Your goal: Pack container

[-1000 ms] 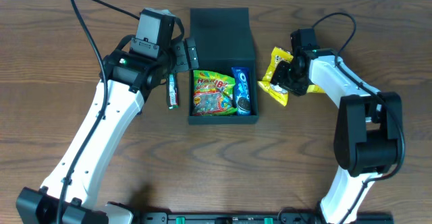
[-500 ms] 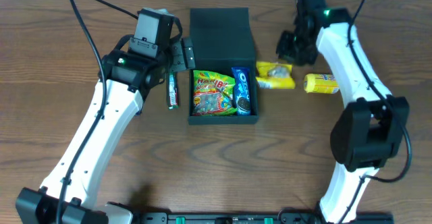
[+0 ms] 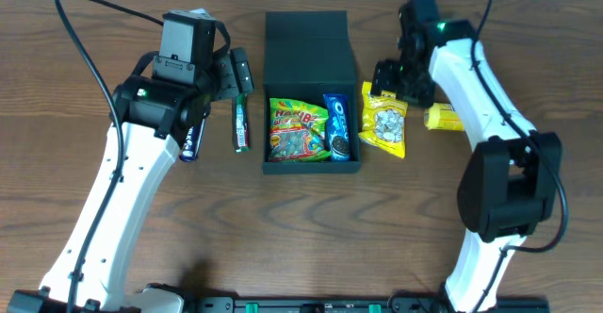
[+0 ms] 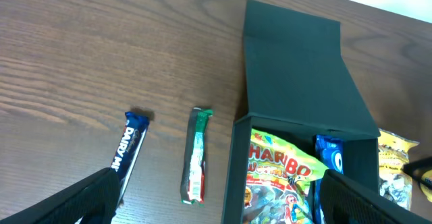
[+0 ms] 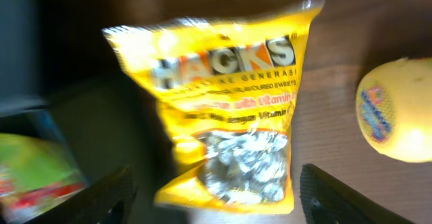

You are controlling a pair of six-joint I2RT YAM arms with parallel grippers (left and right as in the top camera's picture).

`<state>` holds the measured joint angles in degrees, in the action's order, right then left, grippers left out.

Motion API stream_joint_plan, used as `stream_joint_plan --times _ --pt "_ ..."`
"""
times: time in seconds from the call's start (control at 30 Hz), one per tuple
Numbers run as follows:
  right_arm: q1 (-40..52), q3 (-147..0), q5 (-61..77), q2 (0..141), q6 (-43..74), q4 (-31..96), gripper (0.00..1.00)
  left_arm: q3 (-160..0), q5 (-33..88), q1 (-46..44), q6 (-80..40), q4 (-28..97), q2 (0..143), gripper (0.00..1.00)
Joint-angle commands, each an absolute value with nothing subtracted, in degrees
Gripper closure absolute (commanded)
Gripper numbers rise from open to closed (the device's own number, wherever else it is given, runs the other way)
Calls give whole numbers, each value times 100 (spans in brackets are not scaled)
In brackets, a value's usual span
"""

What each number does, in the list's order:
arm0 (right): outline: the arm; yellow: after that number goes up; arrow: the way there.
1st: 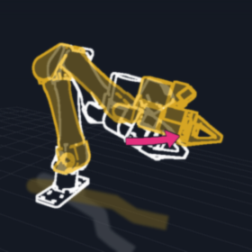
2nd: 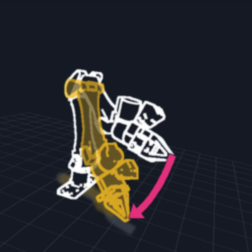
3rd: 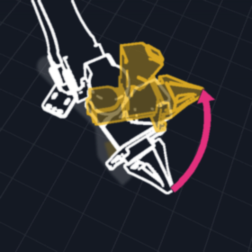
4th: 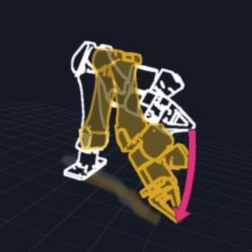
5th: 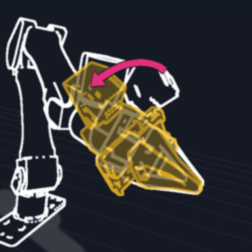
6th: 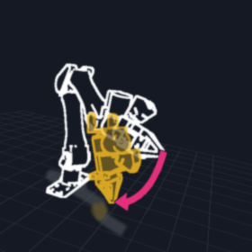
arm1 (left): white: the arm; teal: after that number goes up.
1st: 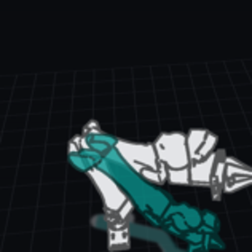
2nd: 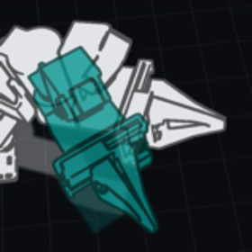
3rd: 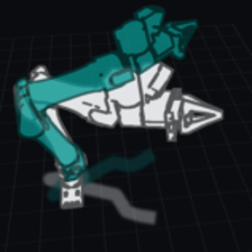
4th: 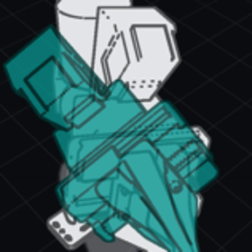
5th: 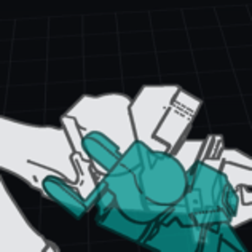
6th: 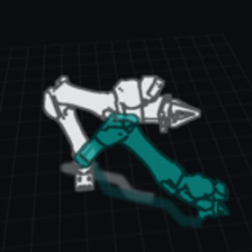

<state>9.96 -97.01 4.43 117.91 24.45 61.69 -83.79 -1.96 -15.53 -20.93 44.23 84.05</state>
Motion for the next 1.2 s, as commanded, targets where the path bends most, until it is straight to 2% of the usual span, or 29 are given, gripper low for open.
stream_joint_plan --times 0.0,0.2,0.3,0.43,0.5,0.67,0.83,1.0,1.17 --pt "1026 -9196 322 11767 2484 5896 21 -8364 -298 -1540 -2032 4438 8350 5" --pt "1026 -8534 322 11778 2480 5349 22 -8364 -296 -1540 -2032 4438 8350 5" --pt "1026 -8276 305 11789 2480 5111 27 -8364 -296 -1540 -2034 4440 8350 5" --pt "1026 -8077 303 11810 2477 4853 45 -8364 -296 -1540 -2034 4440 8350 5" --pt "1026 -8066 298 11810 2477 4836 61 -8364 -296 -1540 -2034 4440 8350 5" --pt "1013 -8123 325 11808 2477 4906 76 -8364 -298 -1540 -2032 4440 8350 5" --pt "972 -9002 309 11778 2333 5795 98 -8364 -349 -1527 -1922 4436 8344 5" --pt "1022 -10390 106 11684 2303 6886 99 -8366 -360 -1413 -1922 4462 8272 5" --pt "1288 -11004 395 11384 2307 7238 99 -8366 -360 -1129 -1922 4558 8014 5"
